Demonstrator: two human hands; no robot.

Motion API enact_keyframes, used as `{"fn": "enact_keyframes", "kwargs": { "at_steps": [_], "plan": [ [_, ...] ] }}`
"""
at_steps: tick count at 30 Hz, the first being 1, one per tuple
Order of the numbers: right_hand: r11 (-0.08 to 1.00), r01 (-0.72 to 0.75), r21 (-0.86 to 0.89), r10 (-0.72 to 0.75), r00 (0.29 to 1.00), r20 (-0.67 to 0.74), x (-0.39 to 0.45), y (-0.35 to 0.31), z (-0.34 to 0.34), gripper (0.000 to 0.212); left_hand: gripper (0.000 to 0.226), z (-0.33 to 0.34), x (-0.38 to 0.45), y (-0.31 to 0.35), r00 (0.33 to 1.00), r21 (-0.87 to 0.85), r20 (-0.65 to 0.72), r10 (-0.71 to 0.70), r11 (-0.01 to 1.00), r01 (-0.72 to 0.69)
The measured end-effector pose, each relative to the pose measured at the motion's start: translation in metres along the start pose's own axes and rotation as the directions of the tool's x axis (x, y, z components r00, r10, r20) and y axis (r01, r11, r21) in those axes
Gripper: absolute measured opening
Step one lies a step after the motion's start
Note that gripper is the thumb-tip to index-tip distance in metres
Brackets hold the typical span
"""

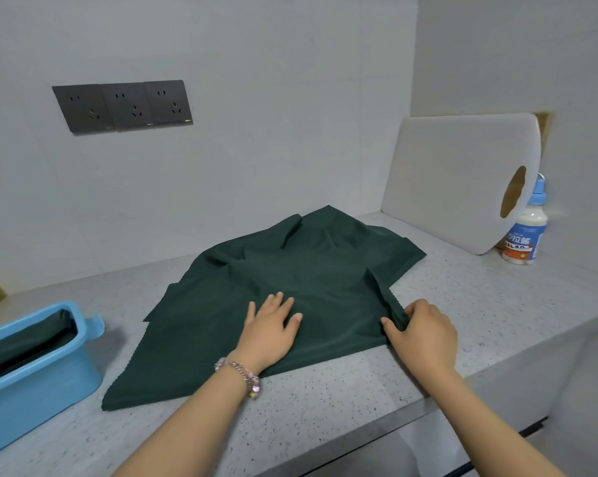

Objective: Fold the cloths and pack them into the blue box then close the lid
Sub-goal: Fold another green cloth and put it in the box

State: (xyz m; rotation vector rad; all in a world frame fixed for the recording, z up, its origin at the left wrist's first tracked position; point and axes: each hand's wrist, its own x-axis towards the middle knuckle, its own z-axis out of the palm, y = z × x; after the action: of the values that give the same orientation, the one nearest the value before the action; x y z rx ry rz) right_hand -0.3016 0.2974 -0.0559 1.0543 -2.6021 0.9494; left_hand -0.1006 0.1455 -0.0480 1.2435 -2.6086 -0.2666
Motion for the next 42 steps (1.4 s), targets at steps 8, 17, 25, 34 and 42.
{"fn": "enact_keyframes", "kwargs": {
  "at_steps": [8, 17, 25, 34, 42],
  "plan": [
    [0.993, -0.050, 0.103, 0.055, 0.997, -0.048, -0.010, 0.002, -0.004, 0.028, 0.064, 0.028, 0.006, 0.058, 0.988, 0.024, 0.146, 0.056, 0.998, -0.060],
    [0.915, -0.305, 0.264, 0.287, 0.952, 0.105, 0.011, 0.006, -0.008, 0.037, 0.066, 0.036, 0.005, 0.057, 0.992, 0.050, 0.110, 0.060, 0.997, -0.066],
    [0.859, -0.317, 0.402, 0.183, 0.923, 0.337, 0.035, 0.018, -0.028, 0.041, 0.067, 0.036, 0.006, 0.056, 0.992, 0.057, 0.112, 0.055, 0.996, -0.062],
    [0.929, -0.297, 0.220, 0.228, 0.930, 0.289, 0.007, 0.025, -0.034, 0.022, 0.068, 0.036, 0.005, 0.057, 0.993, 0.060, 0.110, 0.047, 0.997, -0.054],
    [0.809, -0.289, 0.512, 0.165, 0.947, 0.274, 0.013, 0.023, -0.032, 0.006, 0.068, 0.036, 0.005, 0.058, 0.993, 0.063, 0.107, 0.050, 0.996, -0.057]
  ]
}}
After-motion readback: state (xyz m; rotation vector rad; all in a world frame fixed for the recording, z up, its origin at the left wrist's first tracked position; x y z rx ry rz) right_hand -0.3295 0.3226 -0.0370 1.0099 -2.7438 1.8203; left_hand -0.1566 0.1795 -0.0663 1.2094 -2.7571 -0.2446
